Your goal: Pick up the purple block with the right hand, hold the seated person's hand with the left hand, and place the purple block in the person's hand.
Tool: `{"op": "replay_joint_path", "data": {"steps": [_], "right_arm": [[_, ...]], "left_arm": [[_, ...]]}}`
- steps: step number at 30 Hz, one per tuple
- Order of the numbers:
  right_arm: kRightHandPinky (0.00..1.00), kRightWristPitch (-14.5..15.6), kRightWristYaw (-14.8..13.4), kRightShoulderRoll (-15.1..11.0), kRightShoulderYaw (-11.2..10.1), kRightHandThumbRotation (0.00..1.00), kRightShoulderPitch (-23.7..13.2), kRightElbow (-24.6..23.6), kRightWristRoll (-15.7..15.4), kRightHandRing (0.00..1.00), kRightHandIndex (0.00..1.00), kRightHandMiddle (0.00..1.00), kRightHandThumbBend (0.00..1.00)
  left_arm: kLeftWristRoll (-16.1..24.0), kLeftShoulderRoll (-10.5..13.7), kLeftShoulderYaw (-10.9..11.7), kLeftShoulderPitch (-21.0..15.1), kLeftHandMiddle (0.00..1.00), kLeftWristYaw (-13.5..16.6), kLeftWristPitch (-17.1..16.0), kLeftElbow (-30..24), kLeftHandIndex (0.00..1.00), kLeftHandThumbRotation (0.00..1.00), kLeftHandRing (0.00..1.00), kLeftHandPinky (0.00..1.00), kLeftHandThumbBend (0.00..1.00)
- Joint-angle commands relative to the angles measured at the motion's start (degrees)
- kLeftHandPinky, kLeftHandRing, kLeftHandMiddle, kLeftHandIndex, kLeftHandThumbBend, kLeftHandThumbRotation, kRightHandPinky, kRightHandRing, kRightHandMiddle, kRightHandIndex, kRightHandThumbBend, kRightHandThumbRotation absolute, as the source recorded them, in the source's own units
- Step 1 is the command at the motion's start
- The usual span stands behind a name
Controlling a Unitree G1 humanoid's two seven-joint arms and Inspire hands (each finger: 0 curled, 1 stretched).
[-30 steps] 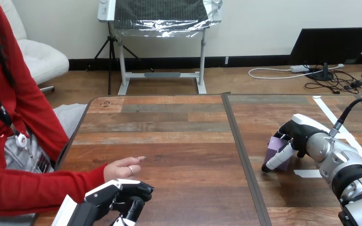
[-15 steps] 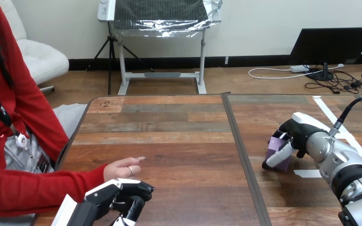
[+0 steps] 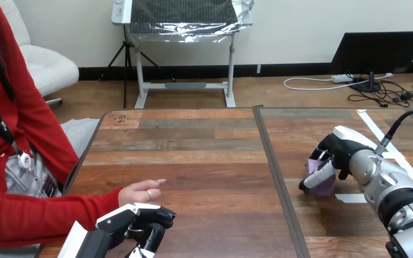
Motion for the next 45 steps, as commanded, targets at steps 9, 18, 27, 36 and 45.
{"op": "replay_joint_path", "data": {"steps": [9, 18, 27, 36, 45], "right_arm": [[0.47, -0.93, -2.69, 0.18, -1.16, 0.0, -2.57, -0.7, 0.93, 0.53, 0.53, 0.57, 0.76], [0.44, -1.25, -3.2, 0.07, -1.19, 0.0, -2.43, -0.69, 1.01, 0.49, 0.52, 0.54, 0.79], [0.43, -1.44, -3.17, -0.04, -1.17, 0.0, -2.4, -0.7, 1.0, 0.48, 0.51, 0.53, 0.81], [0.41, -1.18, -3.13, 0.02, -1.21, 0.0, -2.52, -0.72, 1.05, 0.46, 0.51, 0.51, 0.82], [0.42, -1.34, -2.86, -0.07, -1.41, 0.0, -2.48, -0.7, 1.13, 0.47, 0.51, 0.52, 0.82]], "left_arm": [[-0.2, -0.24, 0.32, -1.93, 0.64, 1.21, -1.55, -0.5, 0.62, 0.78, 0.63, 0.56, 0.35], [0.15, -0.36, 0.49, -1.71, 0.64, 1.66, -1.51, -0.81, 0.61, 0.77, 0.63, 0.56, 0.35], [0.21, -0.44, 0.61, -1.56, 0.64, 2.17, -1.63, -0.78, 0.61, 0.77, 0.63, 0.55, 0.35], [-0.2, -0.35, 0.64, -1.59, 0.63, 2.45, -1.93, -0.74, 0.61, 0.76, 0.62, 0.55, 0.34], [-0.29, -0.43, 0.74, -1.35, 0.64, 2.6, -1.25, -1.08, 0.61, 0.75, 0.62, 0.55, 0.35]]}}
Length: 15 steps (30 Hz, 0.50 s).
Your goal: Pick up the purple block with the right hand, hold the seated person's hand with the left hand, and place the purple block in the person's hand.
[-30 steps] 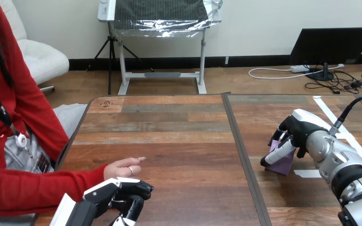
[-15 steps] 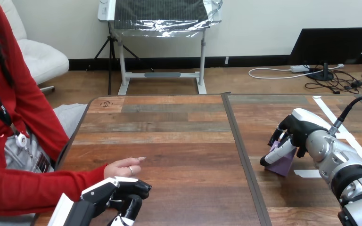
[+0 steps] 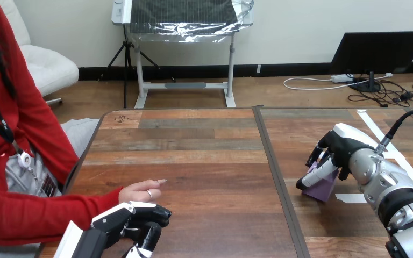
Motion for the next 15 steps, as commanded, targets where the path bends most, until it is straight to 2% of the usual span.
{"op": "replay_joint_path", "data": {"steps": [1, 15], "right_arm": [[0.42, -0.77, -1.14, -0.14, -0.94, 0.0, -2.61, -0.73, 0.73, 0.48, 0.51, 0.53, 0.82], [0.52, -0.28, -0.02, -0.38, -0.46, 0.0, -2.99, -0.67, -0.32, 0.57, 0.54, 0.6, 0.84]], "left_arm": [[-0.34, -0.39, 0.75, -1.54, 0.64, 0.94, -0.58, -1.25, 0.61, 0.75, 0.62, 0.55, 0.35], [-0.53, -0.28, 0.6, -1.89, 0.64, 1.21, -1.6, -0.4, 0.61, 0.76, 0.62, 0.55, 0.37]]}}
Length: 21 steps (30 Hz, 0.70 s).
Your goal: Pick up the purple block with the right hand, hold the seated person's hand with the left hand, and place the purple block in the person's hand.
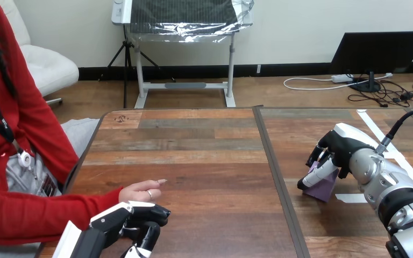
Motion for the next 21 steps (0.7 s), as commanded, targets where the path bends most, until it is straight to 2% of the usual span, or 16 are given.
{"op": "replay_joint_path", "data": {"steps": [1, 6, 21], "right_arm": [[0.52, -0.27, 0.1, -0.39, 0.17, 0.0, -3.04, -0.67, -0.2, 0.58, 0.55, 0.61, 0.84], [0.53, 0.08, 0.89, -0.5, 0.33, 0.0, -3.2, -0.61, -0.46, 0.59, 0.57, 0.63, 0.84], [0.55, 0.18, 2.0, -0.79, 0.23, 0.12, -3.56, -0.73, -0.5, 0.62, 0.62, 0.66, 0.89]], "left_arm": [[-0.62, -0.28, 0.57, -1.99, 0.64, 0.74, -1.58, -0.37, 0.61, 0.76, 0.62, 0.55, 0.37], [-0.69, -0.33, 0.42, -1.81, 0.64, 0.74, -1.04, -0.73, 0.61, 0.76, 0.62, 0.55, 0.38], [-0.25, -0.36, 0.39, -2.13, 0.63, 0.95, -1.46, -0.25, 0.61, 0.76, 0.62, 0.54, 0.36]]}}
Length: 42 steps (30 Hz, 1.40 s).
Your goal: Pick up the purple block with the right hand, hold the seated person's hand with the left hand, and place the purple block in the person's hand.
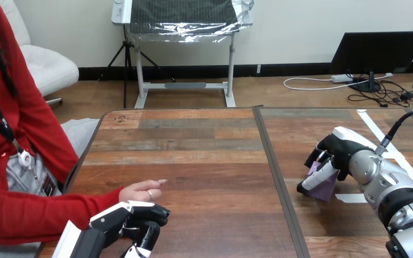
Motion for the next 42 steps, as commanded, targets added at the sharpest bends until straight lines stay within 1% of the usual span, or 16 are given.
{"op": "replay_joint_path", "data": {"steps": [1, 11, 18, 24, 34, 42], "right_arm": [[0.56, -0.33, -0.21, -0.81, 0.02, 0.12, -3.52, -0.71, -0.08, 0.63, 0.63, 0.67, 0.9], [0.57, -0.57, -0.33, -1.05, -0.18, 0.14, -3.78, -0.76, 0.06, 0.65, 0.65, 0.68, 0.92], [0.58, -0.58, 0.28, -1.26, -0.19, 0.15, -4.4, -0.85, 0.09, 0.66, 0.68, 0.69, 0.93], [0.59, -0.57, 0.87, -1.41, -0.16, 0.16, -4.95, -0.95, 0.09, 0.68, 0.68, 0.7, 0.93], [0.65, -0.69, 1.71, -1.73, 0.11, 0.17, -5.6, -1.04, -0.19, 0.73, 0.68, 0.74, 0.94], [0.67, -0.57, 2.13, -1.96, 0.14, 0.16, -5.92, -1.02, -0.25, 0.74, 0.69, 0.75, 0.94]], "left_arm": [[-0.24, -0.39, 0.37, -2.11, 0.63, 0.79, -1.34, -0.24, 0.61, 0.76, 0.62, 0.54, 0.36], [0.09, -0.53, 0.13, -2.28, 0.63, 0.92, -1.2, 0.02, 0.61, 0.76, 0.62, 0.55, 0.38], [0.46, -0.59, 0.04, -2.31, 0.63, 0.98, -0.84, -0.16, 0.61, 0.76, 0.62, 0.55, 0.38], [0.64, -0.62, 0.02, -2.5, 0.63, 1.01, -0.82, -0.13, 0.61, 0.76, 0.63, 0.56, 0.37], [0.85, -0.57, 0.08, -2.91, 0.63, 1.09, -0.7, 0.13, 0.61, 0.76, 0.62, 0.55, 0.35], [0.5, -0.38, -0.15, -3.42, 0.63, 0.81, -0.78, 0.52, 0.61, 0.76, 0.62, 0.55, 0.35]]}}
